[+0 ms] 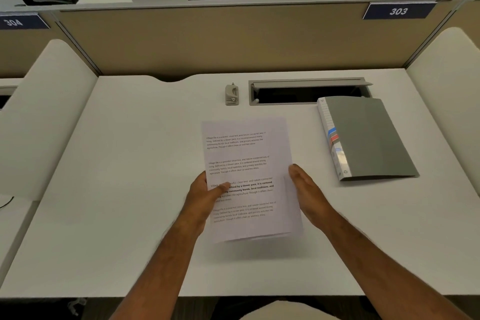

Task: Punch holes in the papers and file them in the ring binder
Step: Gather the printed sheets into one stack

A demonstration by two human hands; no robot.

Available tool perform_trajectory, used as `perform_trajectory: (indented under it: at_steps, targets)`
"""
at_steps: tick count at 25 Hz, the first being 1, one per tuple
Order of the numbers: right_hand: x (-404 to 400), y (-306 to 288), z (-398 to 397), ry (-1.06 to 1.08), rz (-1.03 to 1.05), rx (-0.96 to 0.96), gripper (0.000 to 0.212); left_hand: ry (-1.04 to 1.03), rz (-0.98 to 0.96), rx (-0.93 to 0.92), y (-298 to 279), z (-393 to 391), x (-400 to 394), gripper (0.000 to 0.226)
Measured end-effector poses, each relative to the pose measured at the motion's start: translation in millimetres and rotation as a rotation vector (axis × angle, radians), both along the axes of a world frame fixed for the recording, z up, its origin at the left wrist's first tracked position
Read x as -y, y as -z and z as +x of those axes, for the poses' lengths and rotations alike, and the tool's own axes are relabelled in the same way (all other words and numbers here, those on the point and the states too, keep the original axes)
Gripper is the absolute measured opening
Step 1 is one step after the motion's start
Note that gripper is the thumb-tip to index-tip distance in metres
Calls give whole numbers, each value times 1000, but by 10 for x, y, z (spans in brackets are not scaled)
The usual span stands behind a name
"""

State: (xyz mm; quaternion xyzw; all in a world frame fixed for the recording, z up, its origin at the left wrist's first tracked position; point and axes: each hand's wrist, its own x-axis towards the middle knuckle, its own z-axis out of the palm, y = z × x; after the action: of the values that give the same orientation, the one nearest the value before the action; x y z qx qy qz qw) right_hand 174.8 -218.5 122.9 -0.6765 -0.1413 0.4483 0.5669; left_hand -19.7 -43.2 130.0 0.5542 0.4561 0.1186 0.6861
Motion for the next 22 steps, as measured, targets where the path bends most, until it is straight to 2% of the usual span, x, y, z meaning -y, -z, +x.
perform_trajectory:
  at_steps: [4,7,12,16,22]
  targets:
    - [-1,-62,67,-93,18,229,32,24,137,-8,-83,99,8,40]
    - [-11,-119,136,-71,5,300,32,63,234,15,-171,185,24,41]
    - [27,-35,105,-63,-5,311,39,145,282,19,-92,255,92,46]
    - [45,58,7,-54,-3,324,29,106,245,-18,24,278,139,39]
    - [73,79,-66,17,-9,384,38,90,274,25,23,269,134,48]
